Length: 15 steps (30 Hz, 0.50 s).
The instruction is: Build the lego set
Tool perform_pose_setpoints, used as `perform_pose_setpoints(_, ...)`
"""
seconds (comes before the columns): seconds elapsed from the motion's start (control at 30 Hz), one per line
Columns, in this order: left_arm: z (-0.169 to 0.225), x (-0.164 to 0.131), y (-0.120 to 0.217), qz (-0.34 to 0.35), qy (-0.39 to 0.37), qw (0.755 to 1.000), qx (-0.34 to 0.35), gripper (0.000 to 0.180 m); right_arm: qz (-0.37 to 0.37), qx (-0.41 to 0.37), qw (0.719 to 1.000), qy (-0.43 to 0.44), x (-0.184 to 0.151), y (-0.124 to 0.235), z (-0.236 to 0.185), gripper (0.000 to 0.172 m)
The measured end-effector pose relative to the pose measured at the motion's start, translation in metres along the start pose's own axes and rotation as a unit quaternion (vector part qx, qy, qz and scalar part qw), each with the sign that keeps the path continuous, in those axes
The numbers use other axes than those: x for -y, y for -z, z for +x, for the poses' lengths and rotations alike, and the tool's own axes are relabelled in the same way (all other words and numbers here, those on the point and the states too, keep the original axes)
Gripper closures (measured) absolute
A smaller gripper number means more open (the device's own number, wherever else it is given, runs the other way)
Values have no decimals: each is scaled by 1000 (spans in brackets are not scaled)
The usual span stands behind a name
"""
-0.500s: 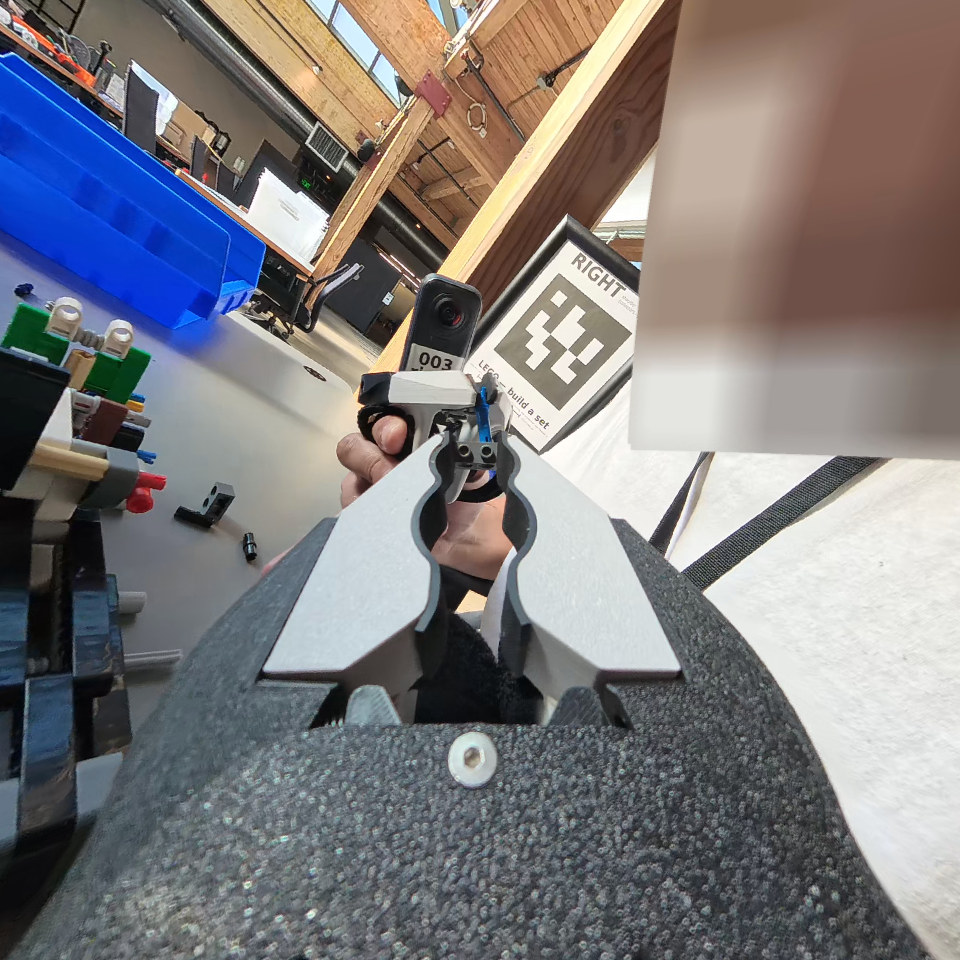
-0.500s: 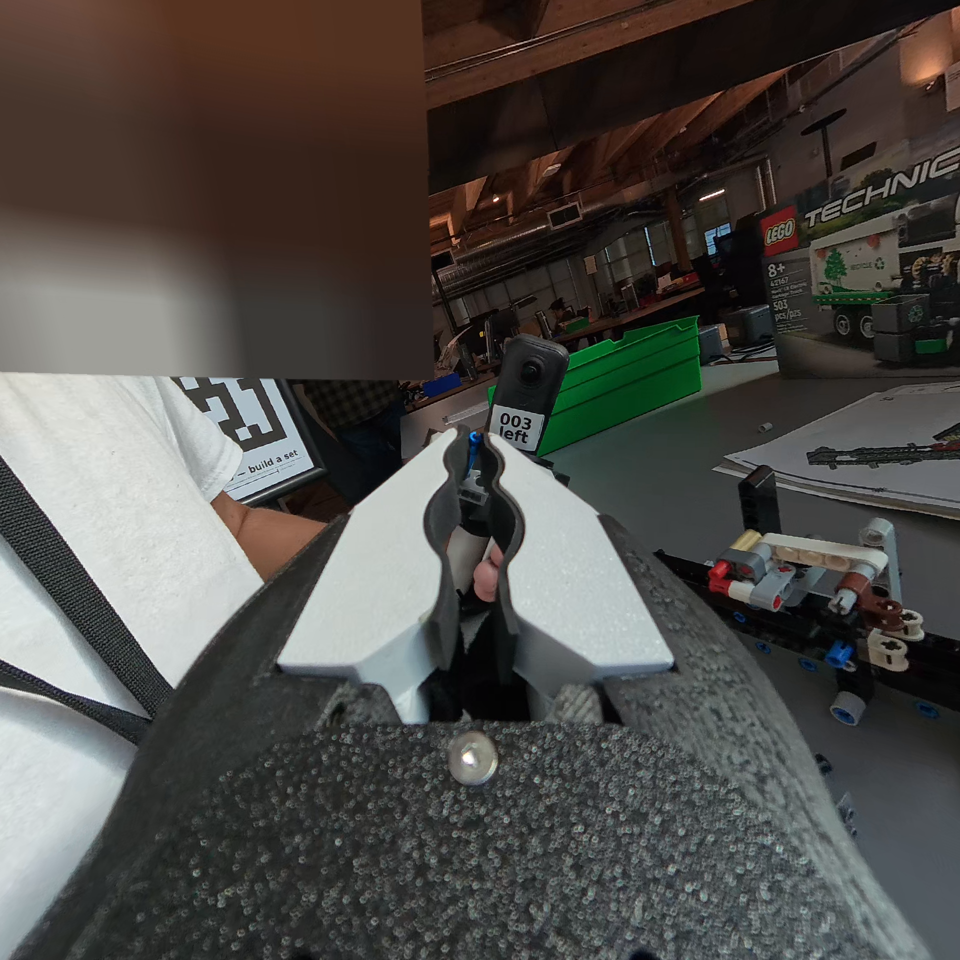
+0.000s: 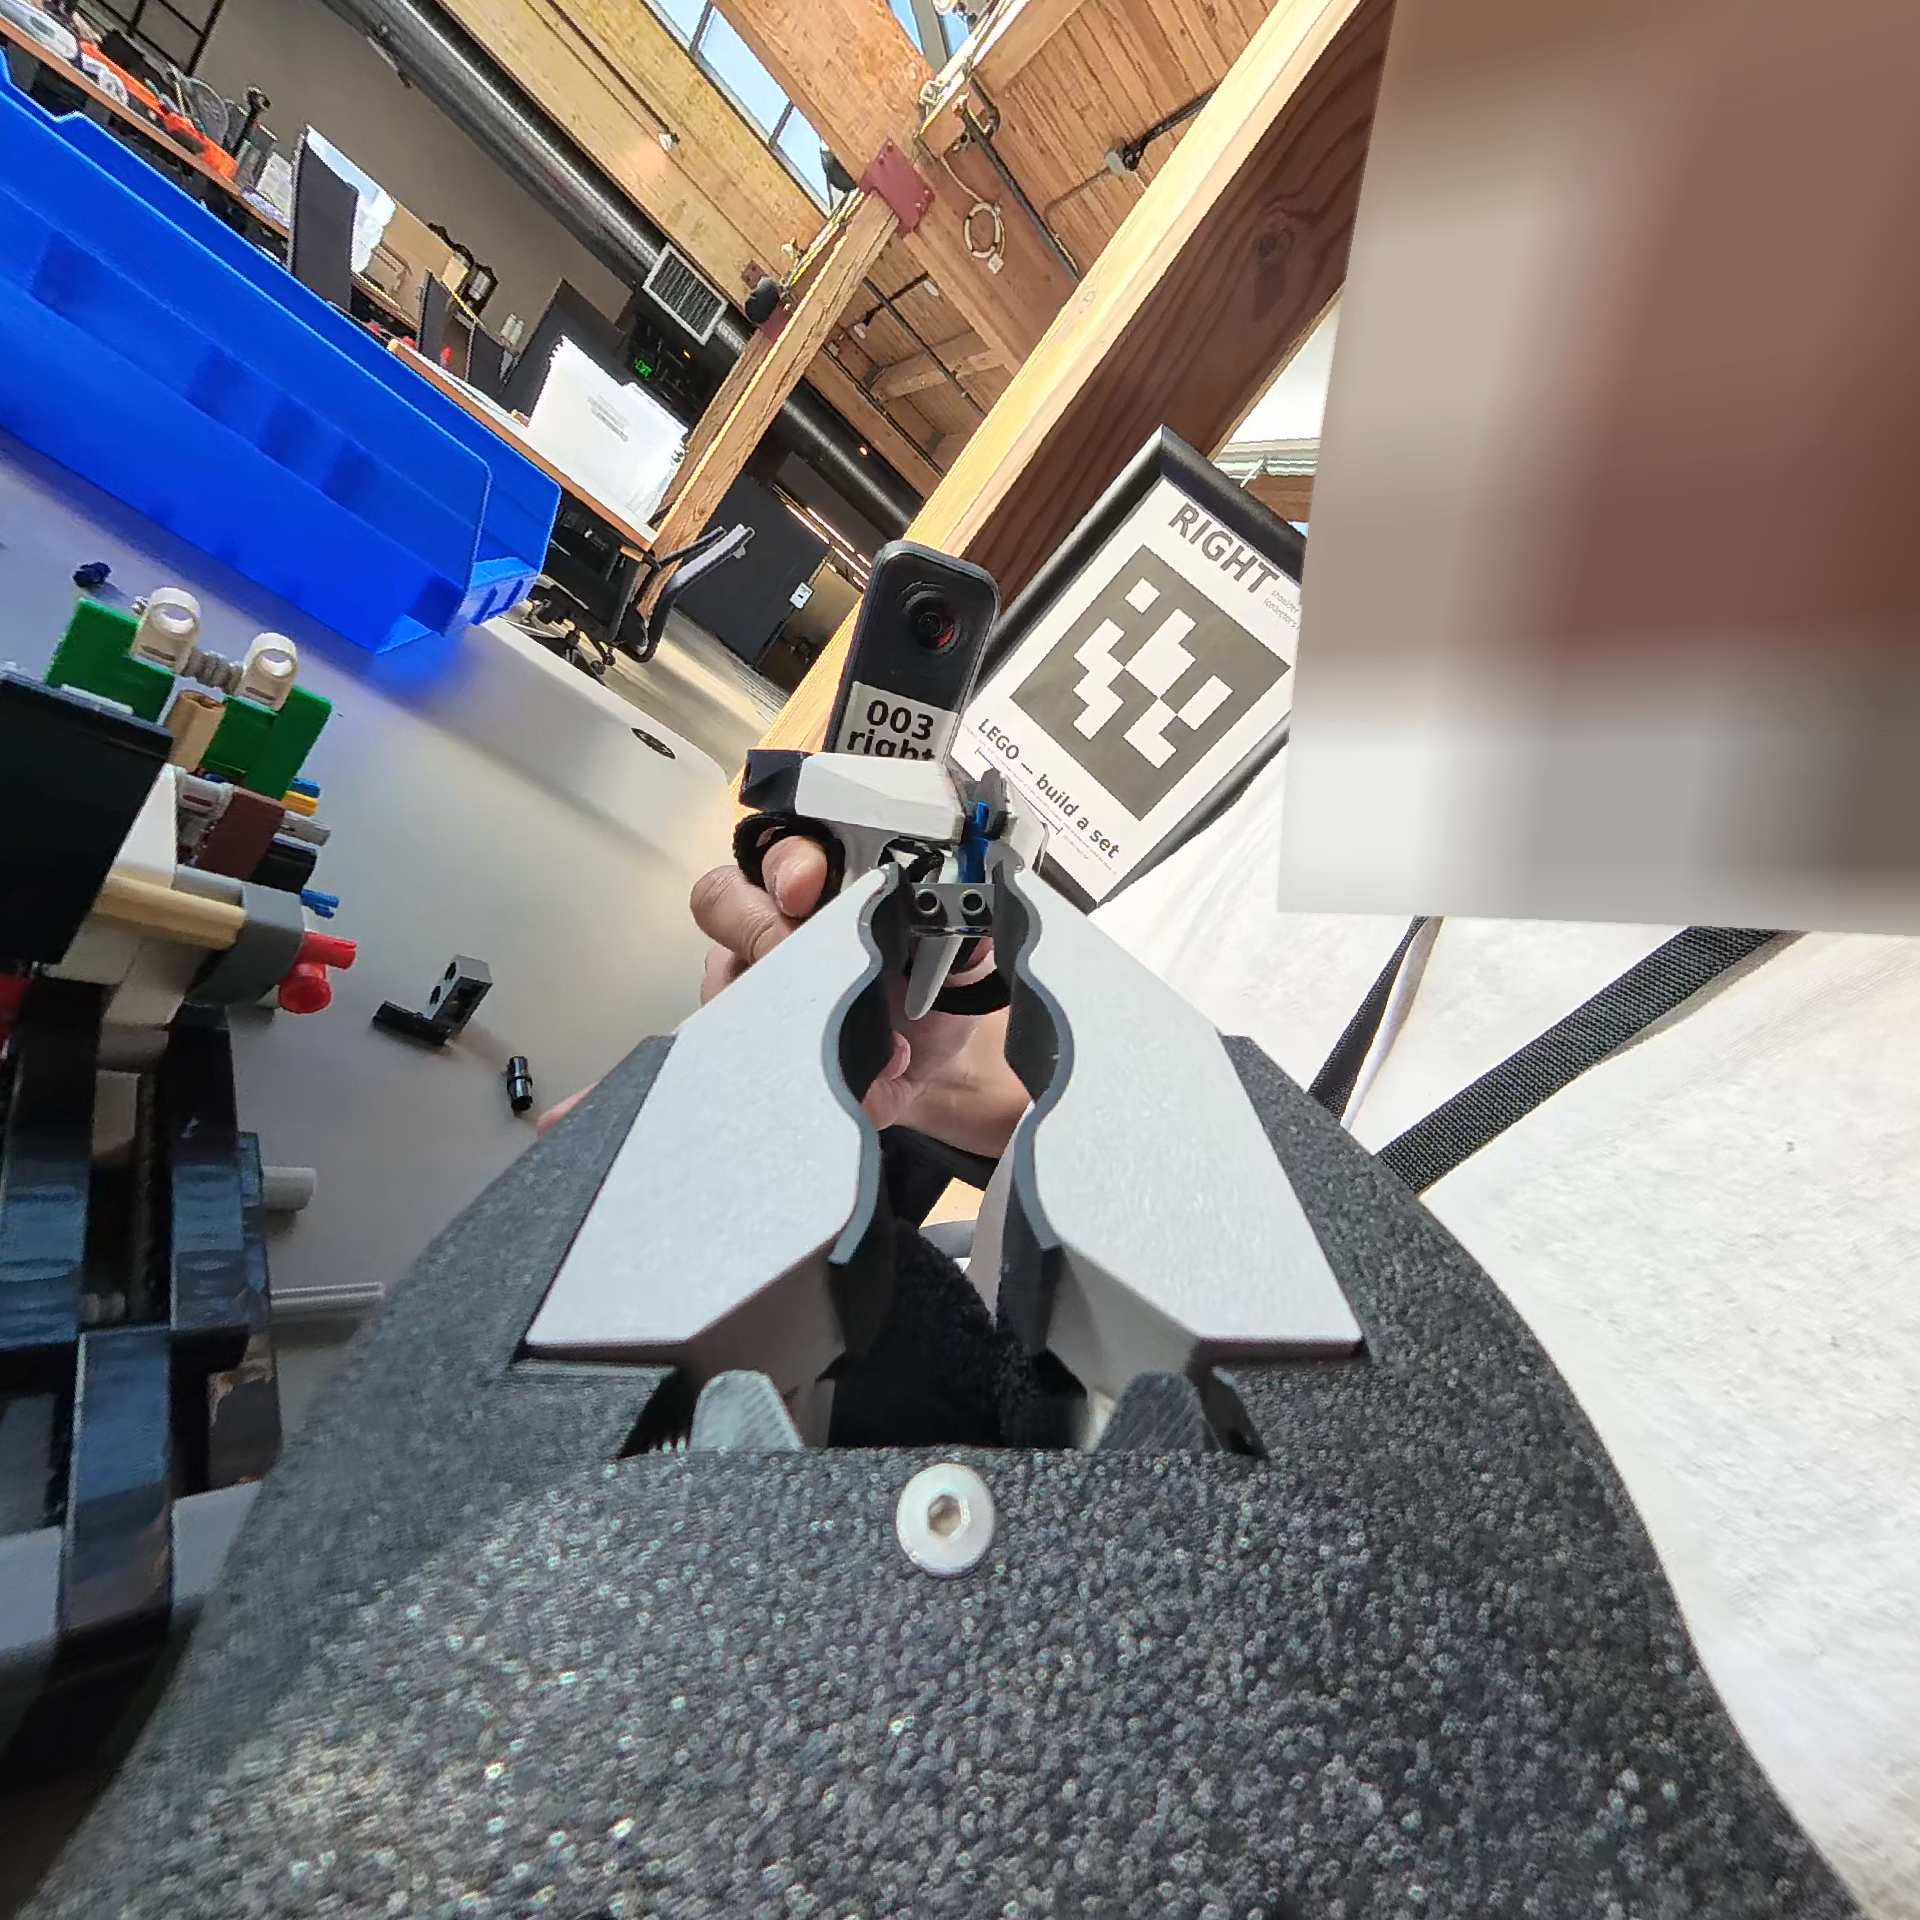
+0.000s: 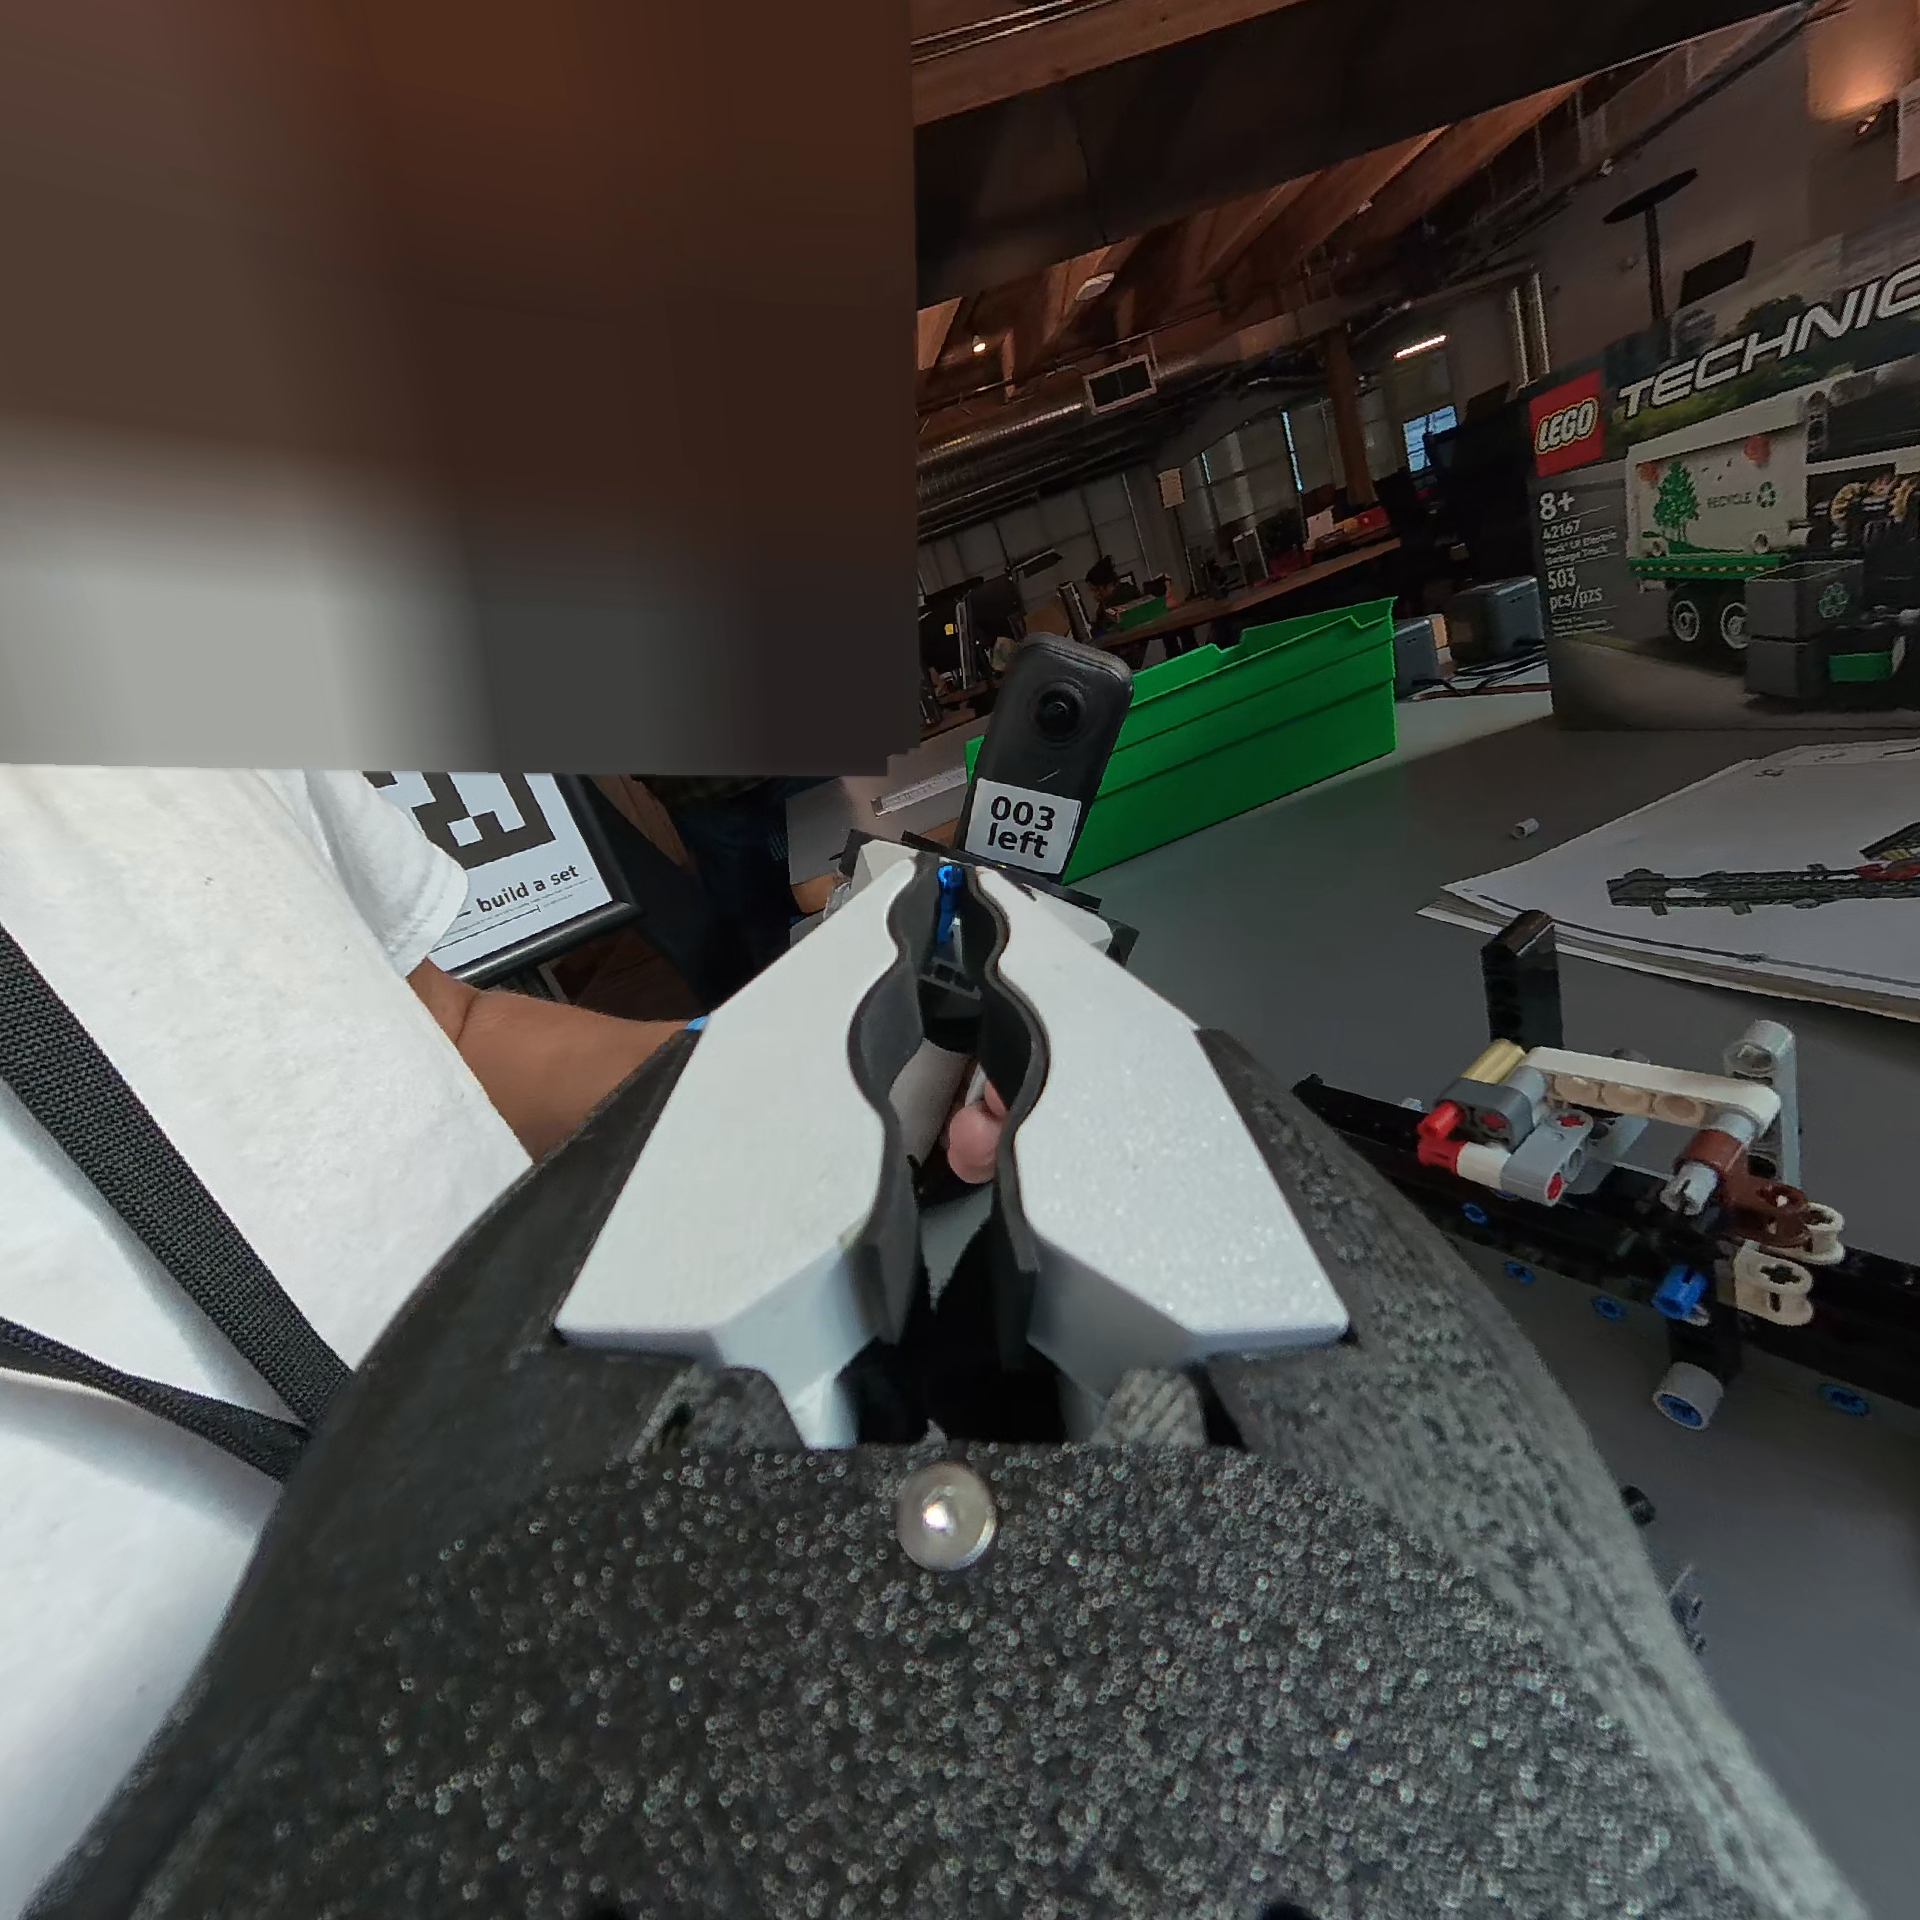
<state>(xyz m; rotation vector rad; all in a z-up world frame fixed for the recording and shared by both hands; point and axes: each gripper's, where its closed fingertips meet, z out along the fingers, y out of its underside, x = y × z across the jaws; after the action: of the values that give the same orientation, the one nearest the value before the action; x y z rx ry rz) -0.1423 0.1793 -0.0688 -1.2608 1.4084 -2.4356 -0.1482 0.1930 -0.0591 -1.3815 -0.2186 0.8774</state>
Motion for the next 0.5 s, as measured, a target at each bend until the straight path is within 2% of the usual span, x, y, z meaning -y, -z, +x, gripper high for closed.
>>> perform_pose_setpoints(0.13, 2, 0, -2, -1, -7, 1000, -4, 168, 13, 8, 1000, -8, 6, 2, -1, 166)
perform_pose_setpoints(0.23, 1, 1, -2, 3, -10, 1000, 3, 168, 27, 17, 999, 8, 14, 9, -5, 141)
perform_pose_setpoints(0.3, -4, 6, 1, 24, -1, 1000, 19, 168, -23, -7, 993, 111, 9, 9, -8, 134)
perform_pose_setpoints(0.4, -14, 8, 3, 40, 47, 997, 50, 168, -111, -105, 943, 295, -1, 8, 5, 132)
perform_pose_setpoints(0.47, -17, 2, -1, 32, 73, 994, 69, 168, -134, -144, 911, 363, -3, 7, 14, 132)
perform_pose_setpoints(0.5, -18, 0, -2, 31, 83, 993, 74, 168, -152, -145, 904, 371, -9, 7, 17, 131)
